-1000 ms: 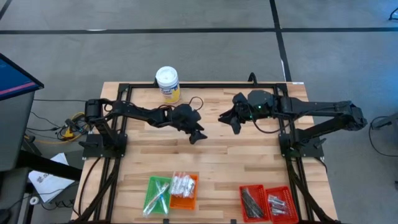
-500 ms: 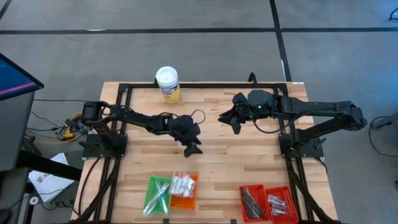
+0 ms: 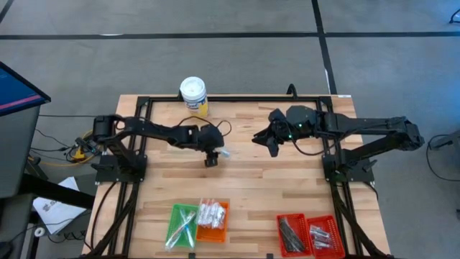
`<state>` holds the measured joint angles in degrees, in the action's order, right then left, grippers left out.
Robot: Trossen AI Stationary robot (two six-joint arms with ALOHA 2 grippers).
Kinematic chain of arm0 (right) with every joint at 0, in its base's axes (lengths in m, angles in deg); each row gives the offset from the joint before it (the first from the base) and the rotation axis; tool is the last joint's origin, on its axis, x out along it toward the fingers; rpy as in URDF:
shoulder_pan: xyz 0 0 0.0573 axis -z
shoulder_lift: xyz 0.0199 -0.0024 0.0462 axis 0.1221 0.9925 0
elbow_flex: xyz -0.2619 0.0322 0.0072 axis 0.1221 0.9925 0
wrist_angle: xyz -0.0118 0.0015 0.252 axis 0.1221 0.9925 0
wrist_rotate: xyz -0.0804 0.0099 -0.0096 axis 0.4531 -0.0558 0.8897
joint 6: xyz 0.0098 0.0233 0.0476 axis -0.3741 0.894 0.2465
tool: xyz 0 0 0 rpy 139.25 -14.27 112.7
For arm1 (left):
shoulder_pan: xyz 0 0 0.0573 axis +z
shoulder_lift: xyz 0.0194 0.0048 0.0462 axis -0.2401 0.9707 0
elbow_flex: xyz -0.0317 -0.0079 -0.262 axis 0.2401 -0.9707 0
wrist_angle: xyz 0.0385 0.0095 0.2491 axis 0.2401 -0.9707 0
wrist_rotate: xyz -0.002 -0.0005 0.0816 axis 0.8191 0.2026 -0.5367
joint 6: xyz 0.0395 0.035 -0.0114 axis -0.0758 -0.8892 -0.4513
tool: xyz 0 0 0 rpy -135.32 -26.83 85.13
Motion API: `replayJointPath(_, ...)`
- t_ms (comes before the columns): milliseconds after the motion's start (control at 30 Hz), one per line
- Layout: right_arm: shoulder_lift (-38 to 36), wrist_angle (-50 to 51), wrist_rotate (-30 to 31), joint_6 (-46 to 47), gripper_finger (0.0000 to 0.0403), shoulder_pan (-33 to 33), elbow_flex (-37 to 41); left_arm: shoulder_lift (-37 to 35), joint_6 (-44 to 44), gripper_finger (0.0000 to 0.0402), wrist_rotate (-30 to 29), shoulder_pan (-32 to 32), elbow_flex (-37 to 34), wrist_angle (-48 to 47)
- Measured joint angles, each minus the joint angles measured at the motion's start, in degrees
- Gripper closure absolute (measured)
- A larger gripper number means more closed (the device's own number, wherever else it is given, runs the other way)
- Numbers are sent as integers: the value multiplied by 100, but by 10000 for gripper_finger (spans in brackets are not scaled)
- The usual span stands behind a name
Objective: Pick & Place Travel size toiletries
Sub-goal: Put the blue toothbrush into the green basket
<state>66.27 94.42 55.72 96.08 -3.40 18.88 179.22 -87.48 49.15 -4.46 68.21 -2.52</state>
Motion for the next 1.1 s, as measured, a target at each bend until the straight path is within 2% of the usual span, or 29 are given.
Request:
replayJointPath(100, 0, 2, -2, 20, 285, -53, 0, -1, 108, 178, 228, 291, 0, -210)
replayJointPath(300, 0, 26, -2, 15, 285, -98, 0, 28, 361, 179, 1522, 896, -230, -516)
replayJointPath(500, 0, 44, -2, -48, 285, -81, 0, 15, -388, 179, 1313, 882, -665, -381)
replayJointPath(700, 9, 35, 7, -58, 285, -31, 0, -6, 122, 185, 1339, 793, -928, -336)
replayJointPath(800, 92, 18, 7, -64, 285, 11, 3, -8, 382, 214, 1227, 629, -974, -353)
replayJointPath(933, 219, -69, 4, -57, 285, 22, -10, -8, 919, 295, 1317, 397, -979, -397)
replayJointPath(1033, 351, 3, -4, -30, 285, 12, 14, -2, 1773, 373, 1375, 307, -984, -401)
replayJointPath(1100, 433, -17, -6, 87, 285, -21, -1, -51, 2569, 385, 1410, 293, -995, -409)
